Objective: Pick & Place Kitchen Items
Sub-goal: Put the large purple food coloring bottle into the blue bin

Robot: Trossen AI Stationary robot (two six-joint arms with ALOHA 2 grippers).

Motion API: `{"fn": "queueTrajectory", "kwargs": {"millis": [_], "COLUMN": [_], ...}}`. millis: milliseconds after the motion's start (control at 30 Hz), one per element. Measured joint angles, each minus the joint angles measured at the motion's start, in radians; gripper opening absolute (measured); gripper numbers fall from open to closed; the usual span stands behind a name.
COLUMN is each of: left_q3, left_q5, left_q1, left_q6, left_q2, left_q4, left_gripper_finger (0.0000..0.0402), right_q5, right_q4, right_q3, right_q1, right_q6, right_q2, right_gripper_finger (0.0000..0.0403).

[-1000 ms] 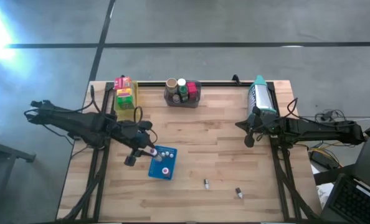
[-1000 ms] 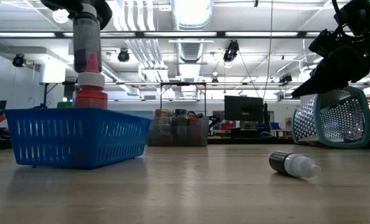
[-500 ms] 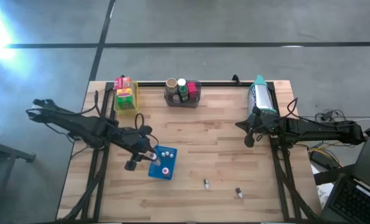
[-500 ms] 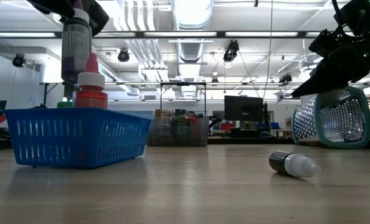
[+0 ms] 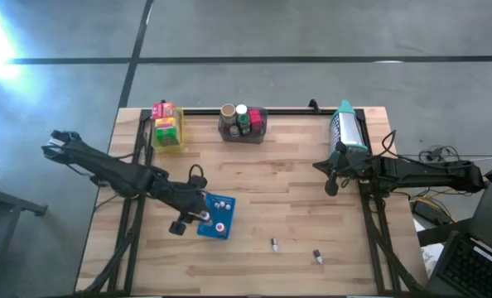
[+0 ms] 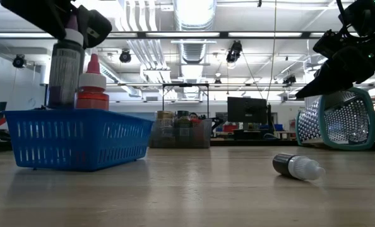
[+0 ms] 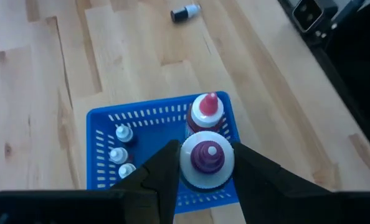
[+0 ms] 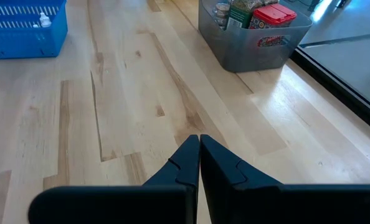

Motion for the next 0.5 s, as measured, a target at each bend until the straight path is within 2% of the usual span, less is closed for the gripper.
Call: {"fn": "queueTrajectory", "kwargs": {"millis": [500], "left_q3": [0.0], "left_q5": [-0.012], "left_q1": [-0.033], "left_q6": [0.0], "left_q2": [0.156], "left_q4": [0.041], "left_gripper_finger": [0.0135], "right_q5": [0.0], "right_q4": [0.0], "right_q3": [0.0], "right_q1": [0.0], "right_q6": [0.0], "right_q2": [0.001], "right_gripper_finger": [0.0008]}}
